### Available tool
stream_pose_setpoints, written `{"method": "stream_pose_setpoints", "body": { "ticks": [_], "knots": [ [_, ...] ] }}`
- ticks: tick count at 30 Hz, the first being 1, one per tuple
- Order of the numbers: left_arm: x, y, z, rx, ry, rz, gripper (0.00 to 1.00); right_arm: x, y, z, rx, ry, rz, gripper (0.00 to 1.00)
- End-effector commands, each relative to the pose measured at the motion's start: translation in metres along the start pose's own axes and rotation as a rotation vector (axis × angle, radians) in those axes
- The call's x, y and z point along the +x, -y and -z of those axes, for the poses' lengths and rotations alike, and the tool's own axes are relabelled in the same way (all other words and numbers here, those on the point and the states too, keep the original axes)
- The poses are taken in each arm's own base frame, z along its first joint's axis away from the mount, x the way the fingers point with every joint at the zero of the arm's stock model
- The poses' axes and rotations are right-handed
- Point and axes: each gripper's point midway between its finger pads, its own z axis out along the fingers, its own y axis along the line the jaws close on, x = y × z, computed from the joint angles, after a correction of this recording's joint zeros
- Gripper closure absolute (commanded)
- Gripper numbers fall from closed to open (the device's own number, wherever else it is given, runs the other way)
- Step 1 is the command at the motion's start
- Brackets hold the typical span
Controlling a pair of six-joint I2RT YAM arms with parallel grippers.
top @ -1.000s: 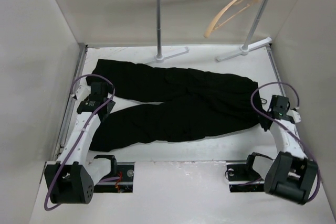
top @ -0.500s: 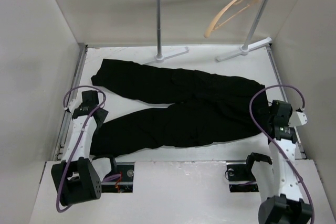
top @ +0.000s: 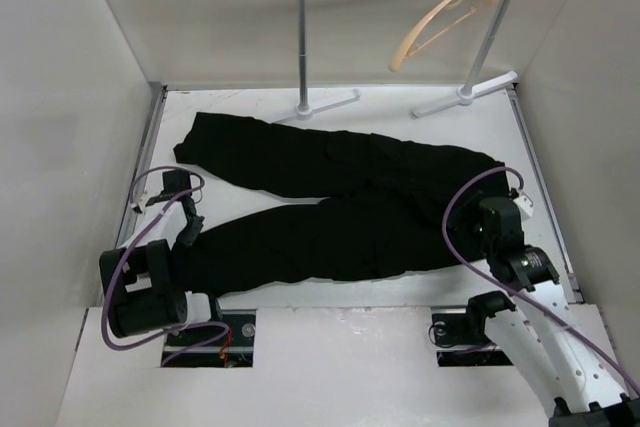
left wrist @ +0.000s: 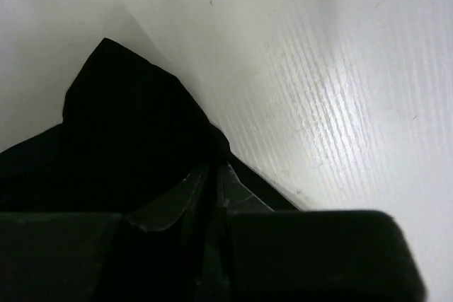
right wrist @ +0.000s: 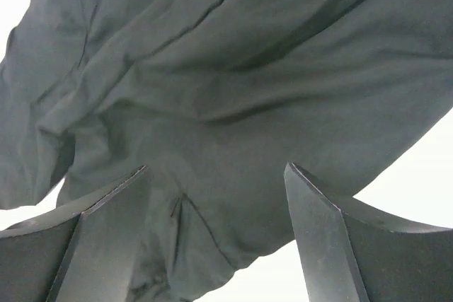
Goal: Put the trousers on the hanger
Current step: Flatten out the trousers at the center of the board.
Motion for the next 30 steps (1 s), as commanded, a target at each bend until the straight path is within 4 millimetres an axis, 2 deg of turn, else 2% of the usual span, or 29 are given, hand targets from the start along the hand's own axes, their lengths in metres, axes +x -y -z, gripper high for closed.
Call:
{"method": "stream_pose_setpoints", "body": {
  "ticks": [1, 6, 9, 11, 13, 15, 18, 19, 22, 23, 24, 26, 27, 28, 30],
  "knots": [
    [-0.02, 0.001, 0.003, 0.006, 0.057, 0.034, 0.97, 0.0, -0.019, 0.003, -0.084, -0.004, 0.007, 0.2],
    [-0.093, 0.038, 0.057, 0.125, 0.256, 0.1, 1.0, 0.009, -0.025, -0.003, -0.121, -0.034, 0.01, 0.2],
    [-0.118, 0.056, 0.062, 0.137, 0.302, 0.104, 0.98, 0.011, -0.026, -0.007, -0.118, -0.04, 0.017, 0.2],
    [-0.129, 0.07, 0.059, 0.152, 0.314, 0.108, 0.91, 0.011, -0.027, -0.009, -0.117, -0.041, 0.02, 0.19],
    [-0.131, 0.09, 0.059, 0.202, 0.289, 0.097, 0.73, 0.009, -0.029, -0.008, -0.118, -0.04, 0.024, 0.17],
    [-0.128, 0.096, 0.062, 0.227, 0.264, 0.071, 0.55, 0.009, -0.032, -0.006, -0.128, -0.043, 0.034, 0.14],
    [-0.119, 0.076, 0.07, 0.214, 0.277, 0.073, 0.48, 0.011, -0.037, 0.0, -0.159, -0.051, 0.054, 0.14],
    [-0.113, 0.065, 0.07, 0.208, 0.276, 0.081, 0.48, 0.012, -0.039, 0.002, -0.17, -0.054, 0.058, 0.19],
    [-0.086, 0.014, 0.067, 0.144, 0.249, 0.118, 0.53, 0.021, -0.038, 0.006, -0.19, -0.081, 0.084, 0.6],
    [-0.076, -0.004, 0.066, 0.122, 0.238, 0.137, 0.57, 0.025, -0.037, 0.006, -0.189, -0.093, 0.092, 0.7],
    [-0.066, -0.021, 0.066, 0.101, 0.232, 0.155, 0.6, 0.029, -0.034, 0.006, -0.185, -0.104, 0.101, 0.75],
    [-0.05, -0.053, 0.066, 0.056, 0.214, 0.201, 0.68, 0.034, -0.038, 0.009, -0.209, -0.122, 0.117, 0.79],
    [-0.042, -0.065, 0.066, 0.034, 0.205, 0.224, 0.69, 0.036, -0.042, 0.011, -0.225, -0.131, 0.125, 0.78],
    [-0.036, -0.073, 0.063, 0.012, 0.195, 0.237, 0.68, 0.04, -0.045, 0.013, -0.235, -0.146, 0.136, 0.77],
    [-0.027, -0.074, 0.052, 0.004, 0.167, 0.237, 0.65, 0.05, -0.049, 0.013, -0.246, -0.181, 0.16, 0.74]
  ]
}}
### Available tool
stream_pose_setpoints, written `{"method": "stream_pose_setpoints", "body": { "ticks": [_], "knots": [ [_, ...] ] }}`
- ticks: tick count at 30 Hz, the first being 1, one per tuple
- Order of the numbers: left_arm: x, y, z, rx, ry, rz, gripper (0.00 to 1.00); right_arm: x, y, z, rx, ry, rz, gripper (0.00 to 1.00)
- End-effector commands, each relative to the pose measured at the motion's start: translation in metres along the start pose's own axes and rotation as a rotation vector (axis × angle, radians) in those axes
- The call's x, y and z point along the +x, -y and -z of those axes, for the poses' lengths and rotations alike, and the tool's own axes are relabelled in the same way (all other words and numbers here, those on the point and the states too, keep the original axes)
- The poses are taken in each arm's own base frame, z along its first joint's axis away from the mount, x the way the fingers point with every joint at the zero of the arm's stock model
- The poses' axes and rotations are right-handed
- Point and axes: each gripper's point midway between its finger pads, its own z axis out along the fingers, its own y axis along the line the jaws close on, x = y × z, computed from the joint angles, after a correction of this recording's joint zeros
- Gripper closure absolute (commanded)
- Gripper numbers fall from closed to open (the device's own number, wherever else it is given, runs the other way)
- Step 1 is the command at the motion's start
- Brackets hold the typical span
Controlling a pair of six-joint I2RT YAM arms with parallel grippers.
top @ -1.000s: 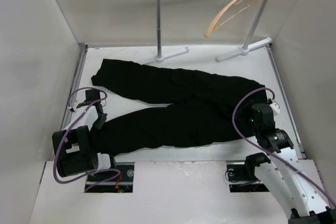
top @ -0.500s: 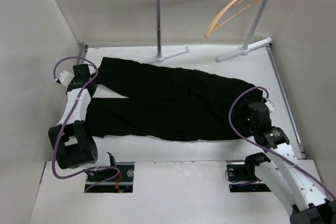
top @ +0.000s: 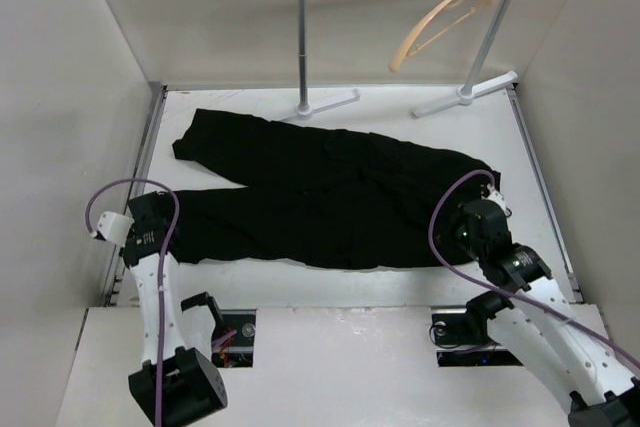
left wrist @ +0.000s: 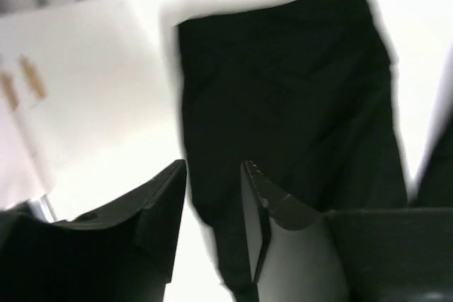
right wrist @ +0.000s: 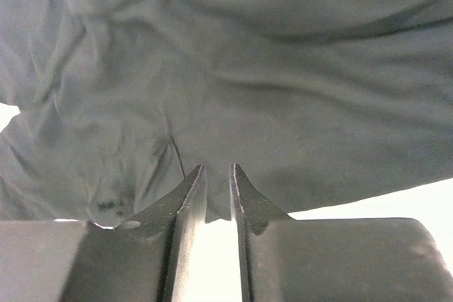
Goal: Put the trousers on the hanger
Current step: Flatten out the trousers at the center of the board.
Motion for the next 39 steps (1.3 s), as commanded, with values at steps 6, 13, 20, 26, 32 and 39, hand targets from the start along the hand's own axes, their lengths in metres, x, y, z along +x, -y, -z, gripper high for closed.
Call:
{"method": "stream_pose_setpoints", "body": {
  "ticks": [6, 13, 20, 26, 32, 39],
  "knots": [
    [0.038, -0.022, -0.048, -0.146, -0.147, 0.048, 0.58, 0.015, -0.024, -0.008, -0.072, -0.079, 0.058, 0.52],
    [0.024, -0.02, -0.057, -0.198, -0.147, 0.039, 0.94, 0.001, -0.016, -0.012, -0.037, -0.044, 0.011, 0.41],
    [0.023, -0.033, -0.041, -0.31, -0.171, -0.057, 0.78, -0.025, 0.01, -0.013, 0.053, 0.038, -0.088, 0.27],
    [-0.015, -0.004, -0.005, -0.168, -0.063, -0.014, 0.51, -0.048, 0.03, -0.01, 0.142, 0.095, -0.125, 0.24],
    [-0.05, 0.09, 0.056, 0.111, 0.049, -0.099, 0.57, -0.05, 0.016, -0.017, 0.133, 0.056, -0.158, 0.78],
    [-0.053, 0.241, 0.057, 0.213, 0.078, -0.458, 0.83, -0.045, -0.022, -0.016, 0.022, 0.015, -0.07, 0.75]
  ]
}}
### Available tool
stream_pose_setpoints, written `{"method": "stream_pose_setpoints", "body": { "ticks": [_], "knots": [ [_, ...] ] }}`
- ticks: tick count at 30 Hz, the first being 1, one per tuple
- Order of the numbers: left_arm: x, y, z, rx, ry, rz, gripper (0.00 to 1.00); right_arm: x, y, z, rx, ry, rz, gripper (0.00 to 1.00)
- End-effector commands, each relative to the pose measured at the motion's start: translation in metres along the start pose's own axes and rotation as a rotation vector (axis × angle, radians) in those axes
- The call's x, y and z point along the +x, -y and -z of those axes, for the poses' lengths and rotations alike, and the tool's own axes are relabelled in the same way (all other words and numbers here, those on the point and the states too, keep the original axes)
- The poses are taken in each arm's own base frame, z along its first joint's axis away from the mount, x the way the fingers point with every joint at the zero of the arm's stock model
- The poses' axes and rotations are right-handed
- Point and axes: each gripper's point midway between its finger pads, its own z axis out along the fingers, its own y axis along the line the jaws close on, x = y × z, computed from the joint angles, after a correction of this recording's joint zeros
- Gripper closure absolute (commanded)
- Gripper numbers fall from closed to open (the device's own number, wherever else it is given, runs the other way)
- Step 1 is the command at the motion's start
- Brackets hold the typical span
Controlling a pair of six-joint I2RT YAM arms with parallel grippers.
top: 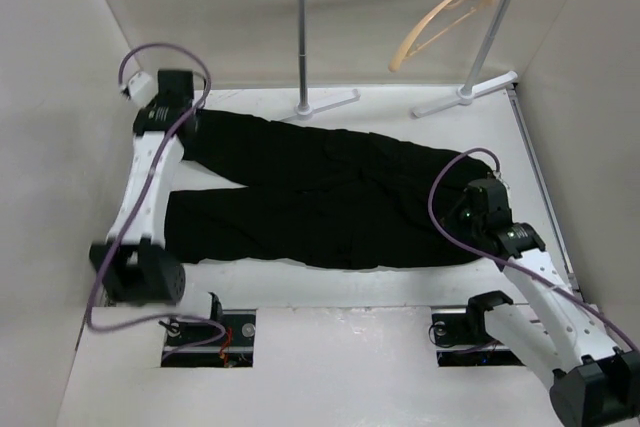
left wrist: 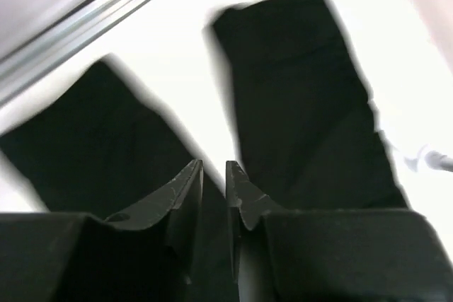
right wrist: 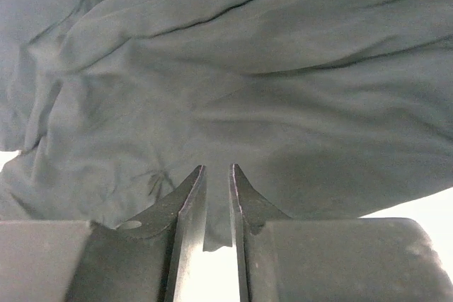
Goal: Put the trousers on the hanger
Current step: Flatten out the trousers at the center of the board.
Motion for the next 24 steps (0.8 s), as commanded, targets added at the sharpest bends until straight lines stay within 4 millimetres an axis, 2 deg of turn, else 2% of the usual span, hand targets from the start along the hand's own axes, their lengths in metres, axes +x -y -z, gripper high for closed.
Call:
{"method": "stream_pose_setpoints", "body": {
  "ticks": [1, 6, 8, 11, 13, 16, 20, 24],
  "knots": [
    [-0.002, 0.027, -0.053, -0.064, -0.039, -0.169, 0.83, -0.018, -0.036, 0.011, -0.114, 0.051, 0.036, 0.75],
    [-0.003, 0.08, -0.144, -0.042, -0.136, -0.198, 0.76, -0.025, -0.048, 0.015, -0.154, 0.061, 0.072, 0.84],
    [-0.004, 0.096, -0.173, -0.026, -0.141, -0.181, 0.73, -0.025, -0.054, 0.013, -0.176, 0.051, 0.094, 0.87],
    [-0.002, 0.12, -0.206, 0.015, -0.135, -0.155, 0.69, -0.023, -0.053, 0.006, -0.173, 0.025, 0.099, 0.88],
    [-0.003, 0.139, -0.224, 0.063, -0.121, -0.126, 0.65, -0.019, -0.053, 0.001, -0.161, -0.001, 0.103, 0.89],
    [-0.006, 0.149, -0.245, 0.086, -0.097, -0.093, 0.6, -0.015, -0.049, -0.007, -0.134, -0.021, 0.107, 0.88],
    [0.001, 0.156, -0.271, 0.115, -0.093, -0.07, 0.54, -0.009, -0.047, -0.011, -0.112, -0.049, 0.115, 0.87],
    [0.003, 0.157, -0.291, 0.127, -0.081, -0.039, 0.53, -0.009, -0.047, -0.01, -0.098, -0.06, 0.129, 0.87]
  ]
}}
